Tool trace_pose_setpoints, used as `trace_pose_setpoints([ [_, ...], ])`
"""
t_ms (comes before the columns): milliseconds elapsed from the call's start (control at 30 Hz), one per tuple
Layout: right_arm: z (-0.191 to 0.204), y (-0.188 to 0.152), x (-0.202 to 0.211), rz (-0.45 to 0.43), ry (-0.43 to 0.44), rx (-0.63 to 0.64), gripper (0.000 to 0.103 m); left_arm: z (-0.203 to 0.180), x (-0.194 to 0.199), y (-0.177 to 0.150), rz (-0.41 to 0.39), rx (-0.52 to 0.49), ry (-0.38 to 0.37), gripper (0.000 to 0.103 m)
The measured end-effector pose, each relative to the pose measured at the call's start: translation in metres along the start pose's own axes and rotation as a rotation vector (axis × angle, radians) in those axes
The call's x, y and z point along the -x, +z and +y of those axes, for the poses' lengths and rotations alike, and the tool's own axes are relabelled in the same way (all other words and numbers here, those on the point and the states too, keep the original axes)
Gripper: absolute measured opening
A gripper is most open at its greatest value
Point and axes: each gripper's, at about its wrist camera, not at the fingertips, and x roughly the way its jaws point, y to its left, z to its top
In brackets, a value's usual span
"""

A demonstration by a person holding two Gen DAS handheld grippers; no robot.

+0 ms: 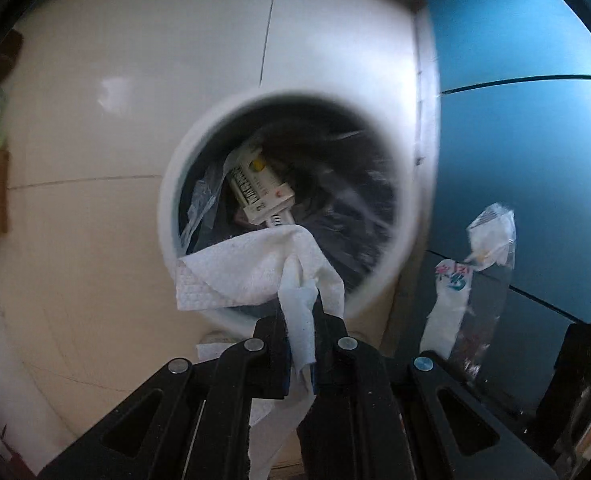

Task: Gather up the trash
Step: 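Carry the towel and wrapper over the bin and open both tools to drop them, then lift both open tools away from the bin back toward the counter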

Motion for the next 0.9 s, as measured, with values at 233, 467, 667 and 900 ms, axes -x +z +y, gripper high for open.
trace_pose_setpoints([
  [233,0.001,0.032,-0.084,0.075,-0.026,0.043,0.001,0.027,-0.052,0.020,0.016,0.037,-0.005,0.009],
  [467,0.014,0.056,-0.101,0.120,-0.101,0.068,0.038,0.034,-0.034,0.023,-0.050,0.016,0.033,0.090],
  [667,0.020,0.054,-0.075,0.074,-0.104,0.089,0.083,0.039,-0.005,0.011,-0.109,-0.014,0.150,0.099],
  [900,0.032,0.031,-0.018,-0.027,-0.154,0.163,0.103,0.029,0.040,-0.027,-0.201,-0.053,0.287,0.099],
])
